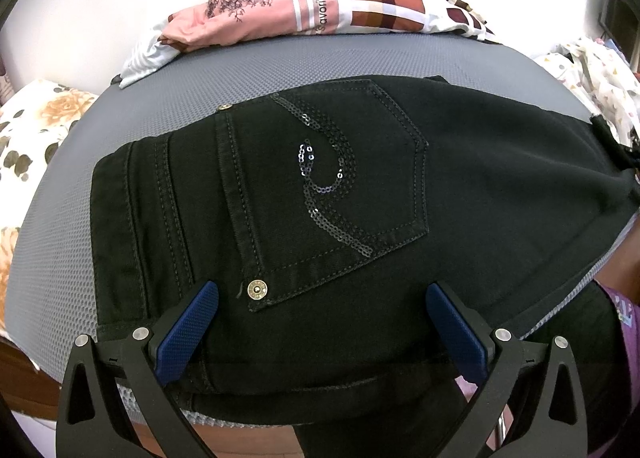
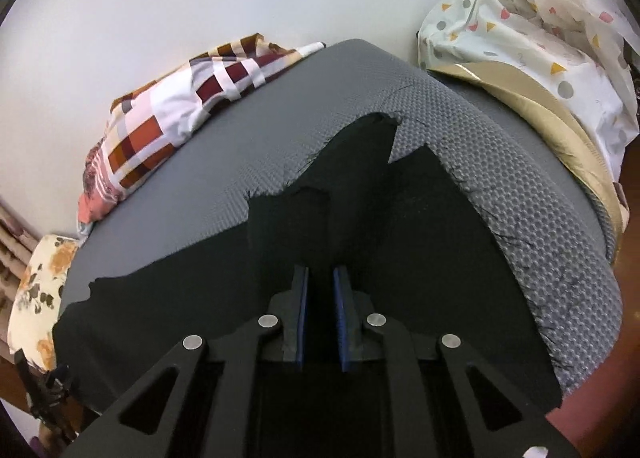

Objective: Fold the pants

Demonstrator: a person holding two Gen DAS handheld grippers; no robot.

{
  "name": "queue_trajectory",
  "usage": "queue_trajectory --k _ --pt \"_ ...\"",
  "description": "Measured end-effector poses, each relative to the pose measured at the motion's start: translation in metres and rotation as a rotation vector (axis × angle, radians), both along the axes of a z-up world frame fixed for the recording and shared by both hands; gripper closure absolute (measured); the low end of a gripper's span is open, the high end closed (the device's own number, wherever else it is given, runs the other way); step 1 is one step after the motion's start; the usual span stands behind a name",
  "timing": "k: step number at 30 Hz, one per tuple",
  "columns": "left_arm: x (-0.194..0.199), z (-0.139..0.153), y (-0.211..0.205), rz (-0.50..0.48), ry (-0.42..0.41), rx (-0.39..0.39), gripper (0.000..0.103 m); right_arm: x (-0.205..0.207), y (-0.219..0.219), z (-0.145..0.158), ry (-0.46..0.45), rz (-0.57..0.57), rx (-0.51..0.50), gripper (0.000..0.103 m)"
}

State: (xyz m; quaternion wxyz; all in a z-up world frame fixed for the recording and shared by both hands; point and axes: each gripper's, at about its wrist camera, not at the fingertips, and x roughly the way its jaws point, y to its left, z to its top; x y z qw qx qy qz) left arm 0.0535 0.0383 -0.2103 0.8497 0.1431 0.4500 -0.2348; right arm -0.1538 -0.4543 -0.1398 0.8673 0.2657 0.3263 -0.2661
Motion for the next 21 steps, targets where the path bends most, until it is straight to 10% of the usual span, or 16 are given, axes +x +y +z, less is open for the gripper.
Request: queue_trajectory --k 21 --pt "0.000 0.000 0.000 0.000 0.002 0.002 0.000 0.017 -0.024 -0.004 -0.004 0.006 -0.002 0.079"
